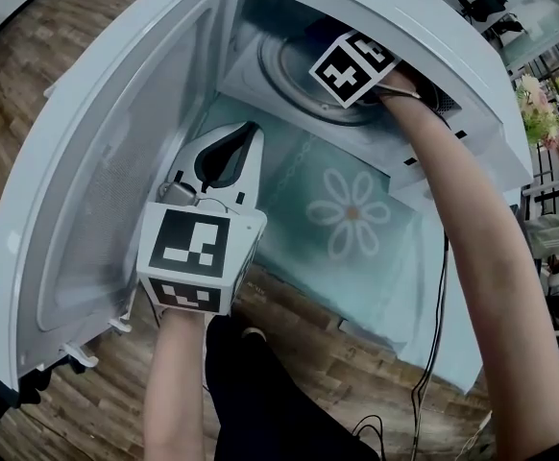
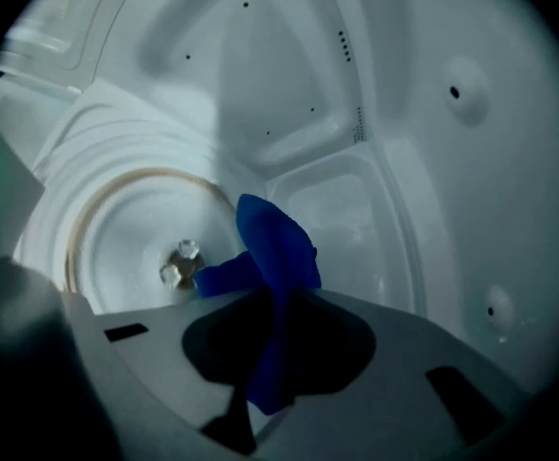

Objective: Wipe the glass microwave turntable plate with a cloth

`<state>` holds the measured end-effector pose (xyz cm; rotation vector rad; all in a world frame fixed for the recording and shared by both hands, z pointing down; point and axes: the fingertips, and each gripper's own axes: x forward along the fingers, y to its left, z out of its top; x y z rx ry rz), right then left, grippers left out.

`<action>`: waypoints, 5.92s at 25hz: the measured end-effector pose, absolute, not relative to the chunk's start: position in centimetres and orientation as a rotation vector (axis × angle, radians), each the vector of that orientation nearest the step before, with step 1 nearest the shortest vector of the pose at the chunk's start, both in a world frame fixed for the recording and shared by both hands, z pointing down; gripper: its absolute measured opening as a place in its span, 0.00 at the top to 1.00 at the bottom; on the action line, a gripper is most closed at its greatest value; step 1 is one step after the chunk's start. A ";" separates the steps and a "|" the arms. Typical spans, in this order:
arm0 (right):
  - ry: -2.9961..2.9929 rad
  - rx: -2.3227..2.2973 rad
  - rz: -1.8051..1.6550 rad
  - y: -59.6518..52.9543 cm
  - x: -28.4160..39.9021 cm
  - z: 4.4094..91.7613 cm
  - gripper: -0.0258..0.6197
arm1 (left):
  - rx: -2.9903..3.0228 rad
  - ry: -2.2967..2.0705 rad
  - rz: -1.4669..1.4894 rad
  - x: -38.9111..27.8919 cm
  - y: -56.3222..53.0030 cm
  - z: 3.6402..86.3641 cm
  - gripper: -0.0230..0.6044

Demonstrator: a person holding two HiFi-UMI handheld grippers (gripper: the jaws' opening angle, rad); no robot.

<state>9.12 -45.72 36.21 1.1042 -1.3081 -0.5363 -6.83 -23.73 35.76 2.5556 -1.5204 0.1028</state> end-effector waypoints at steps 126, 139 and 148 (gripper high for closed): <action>-1.063 0.595 -0.934 -36.8 4.3 40.2 0.89 | 2.564 -1.512 0.217 -6.7 -21.6 37.0 0.95; -0.774 0.429 -0.665 -35.9 11.1 40.8 0.89 | 2.577 -1.508 0.214 -6.8 -21.6 36.6 0.95; -0.615 0.300 -0.554 -34.9 13.9 40.9 0.89 | 2.580 -1.510 0.219 -6.7 -21.4 36.6 0.95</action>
